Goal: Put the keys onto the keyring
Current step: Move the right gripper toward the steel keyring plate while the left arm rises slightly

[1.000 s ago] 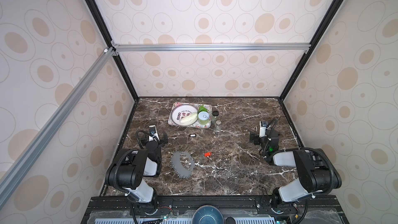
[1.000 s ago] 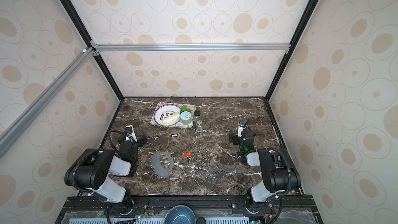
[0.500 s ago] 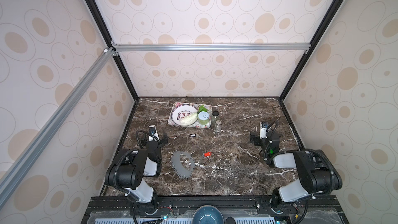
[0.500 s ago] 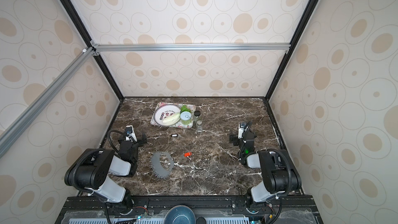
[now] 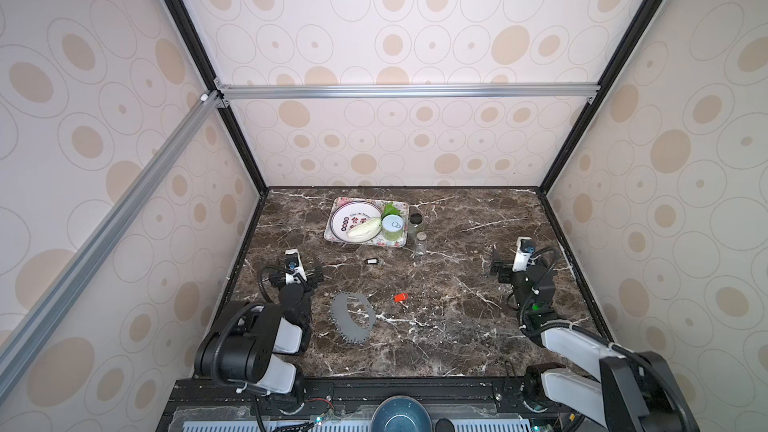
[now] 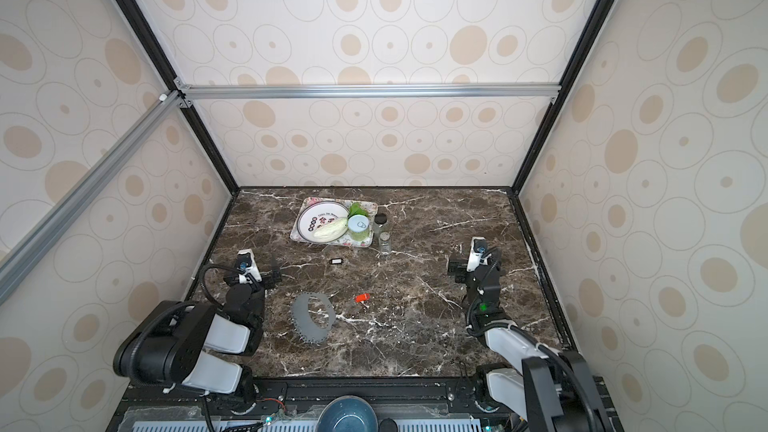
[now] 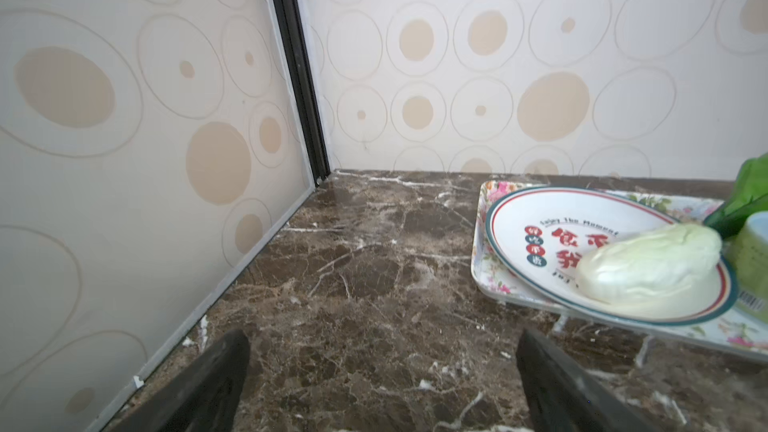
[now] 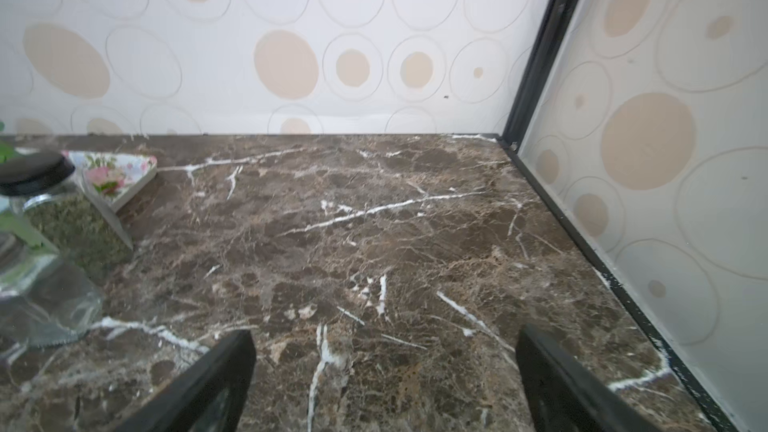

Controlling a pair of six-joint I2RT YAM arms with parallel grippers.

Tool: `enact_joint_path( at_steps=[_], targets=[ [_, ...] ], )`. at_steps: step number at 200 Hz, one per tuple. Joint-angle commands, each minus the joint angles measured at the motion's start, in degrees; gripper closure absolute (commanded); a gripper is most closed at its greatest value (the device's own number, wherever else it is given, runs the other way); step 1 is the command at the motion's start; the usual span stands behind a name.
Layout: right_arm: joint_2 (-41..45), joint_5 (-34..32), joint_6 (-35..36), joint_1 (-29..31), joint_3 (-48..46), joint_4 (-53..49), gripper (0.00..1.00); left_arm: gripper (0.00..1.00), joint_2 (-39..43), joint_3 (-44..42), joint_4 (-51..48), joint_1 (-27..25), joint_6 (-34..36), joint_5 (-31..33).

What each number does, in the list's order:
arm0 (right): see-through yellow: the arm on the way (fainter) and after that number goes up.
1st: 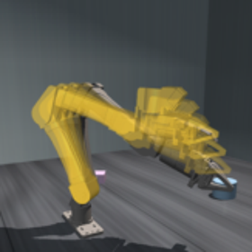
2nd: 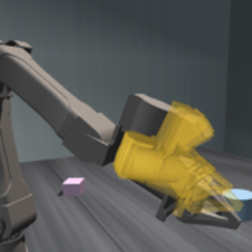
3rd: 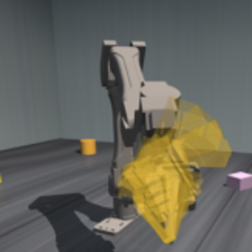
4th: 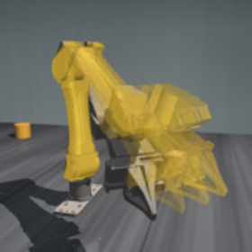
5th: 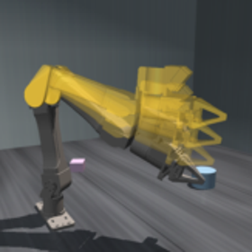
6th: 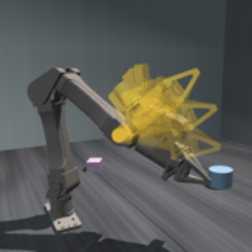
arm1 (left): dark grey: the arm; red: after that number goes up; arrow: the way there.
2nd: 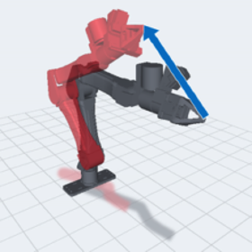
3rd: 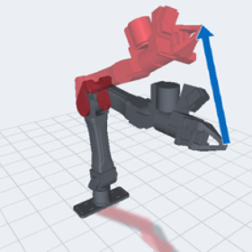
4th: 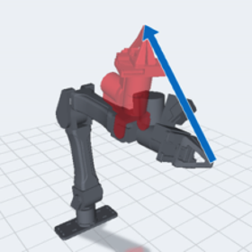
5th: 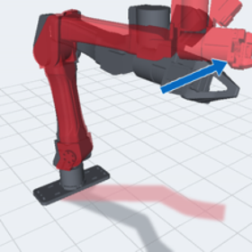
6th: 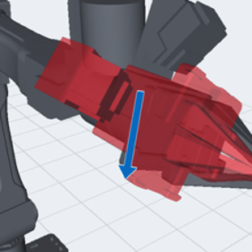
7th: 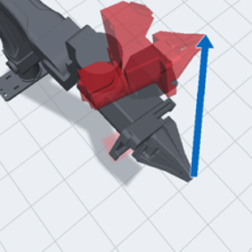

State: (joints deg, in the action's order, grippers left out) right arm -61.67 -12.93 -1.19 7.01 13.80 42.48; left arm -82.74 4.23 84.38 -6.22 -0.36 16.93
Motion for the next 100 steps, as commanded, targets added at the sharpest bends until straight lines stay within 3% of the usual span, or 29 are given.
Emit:
enact_joint_path(
  at_steps=[1,26,42,61,83,93,100],
  targets=[
    [5.4,-5.8,-6.0,0.2,-0.1,-10.5,0.01,0.00,6.6,1.1,-5.2,-1.0,0.0,3.6],
    [12.8,-10.1,-11.9,0.2,2.6,-23.0,0.00,0.00,14.5,8.1,-28.6,-1.0,-9.2,10.8],
    [15.7,-13.6,-19.8,0.2,3.5,-30.1,0.00,0.00,17.6,13.8,-42.9,-1.0,-12.2,8.3],
    [18.4,-23.1,-32.8,0.1,5.4,-42.0,0.00,0.00,18.9,19.2,-55.3,-1.0,-14.8,1.2],
    [22.1,-32.0,-45.2,0.1,8.1,-58.7,0.00,0.00,20.1,19.3,-55.3,-1.0,-14.6,-4.8],
    [23.8,-28.8,-42.8,0.1,5.9,-55.1,0.01,0.00,21.4,17.2,-53.1,-1.0,-15.5,-4.5],
    [25.2,-23.7,-37.2,0.1,3.3,-48.0,0.00,0.00,22.7,15.8,-52.0,-1.0,-15.4,-5.3]
  ],
)
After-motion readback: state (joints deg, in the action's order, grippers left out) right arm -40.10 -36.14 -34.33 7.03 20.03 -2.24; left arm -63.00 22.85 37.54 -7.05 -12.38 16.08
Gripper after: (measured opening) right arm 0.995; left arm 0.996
